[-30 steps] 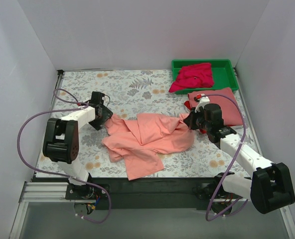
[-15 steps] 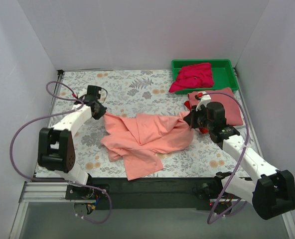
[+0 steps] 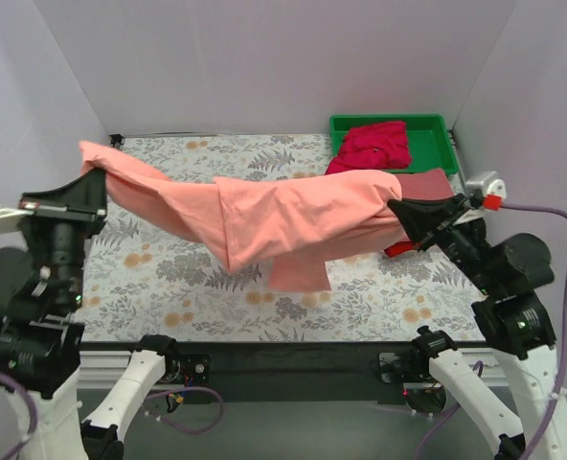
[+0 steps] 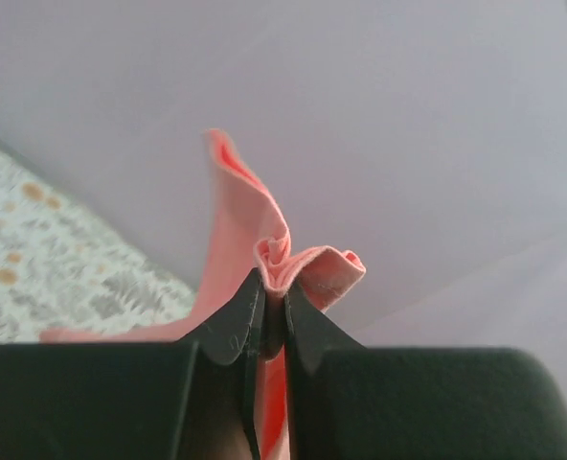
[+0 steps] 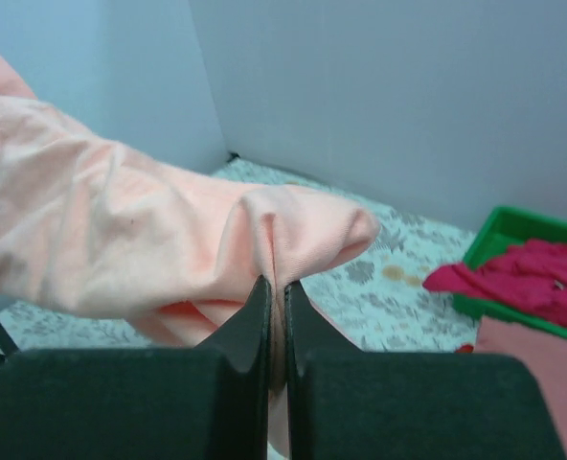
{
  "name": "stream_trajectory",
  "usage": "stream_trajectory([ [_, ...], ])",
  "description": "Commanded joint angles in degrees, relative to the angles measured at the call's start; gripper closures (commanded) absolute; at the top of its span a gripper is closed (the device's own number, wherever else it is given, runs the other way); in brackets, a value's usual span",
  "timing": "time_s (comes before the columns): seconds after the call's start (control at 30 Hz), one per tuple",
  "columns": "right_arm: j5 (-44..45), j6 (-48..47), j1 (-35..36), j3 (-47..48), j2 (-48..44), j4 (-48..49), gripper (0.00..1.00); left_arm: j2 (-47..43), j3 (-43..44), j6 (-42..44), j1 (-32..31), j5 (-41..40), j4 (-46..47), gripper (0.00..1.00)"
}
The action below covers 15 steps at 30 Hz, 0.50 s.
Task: Fold and stack the t-shirts
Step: Flatten the tshirt out
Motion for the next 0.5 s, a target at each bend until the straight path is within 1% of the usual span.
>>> stream_trajectory([
  [0.0, -3.9, 2.2, 0.3, 9.6, -2.5, -3.7, 0.99, -0.1, 8.2, 2.7, 0.0, 0.5, -5.6, 1.00],
  [0.03, -4.0, 2.3, 0.3, 11.4, -2.7, -4.6, 0.99, 0.3, 14.2, 3.1, 0.0, 0.3, -6.6, 1.00],
  [0.1, -4.6, 2.3, 0.2, 17.1, -2.5, -6.3, 0.99, 1.1, 20.3, 4.2, 0.0, 0.2, -9.2, 1.00],
  [0.13, -5.0, 2.7, 0.2, 19.1, -2.5, -6.7, 0.99, 1.6, 23.1, 4.4, 0.0, 0.2, -10.0, 1.00],
  [0.17, -6.3, 3.1, 0.2, 20.5, -2.0, -7.0, 0.99, 2.2, 27.7, 4.9, 0.0, 0.3, -10.3, 1.00],
  [0.2, -7.1, 3.7, 0.2, 21.7, -2.0, -7.1, 0.99, 2.6, 29.3, 5.3, 0.0, 0.4, -10.1, 1.00],
  [0.27, -9.3, 5.8, 0.2, 23.6, -1.7, -7.1, 0.99, 3.0, 32.2, 6.2, 0.0, -0.5, -9.4, 1.00],
  [0.33, -10.8, 6.5, 0.2, 23.6, -1.6, -7.1, 0.99, 3.5, 32.9, 6.4, 0.0, -2.1, -8.8, 1.00],
  [0.43, -10.9, 8.4, 0.2, 21.8, -1.5, -6.7, 0.99, 5.9, 30.9, 6.9, 0.0, -4.4, -8.3, 1.00],
  [0.47, -9.5, 9.3, 0.3, 19.5, -1.3, -6.6, 0.99, 6.7, 29.9, 7.0, 0.0, -7.3, -8.2, 1.00],
])
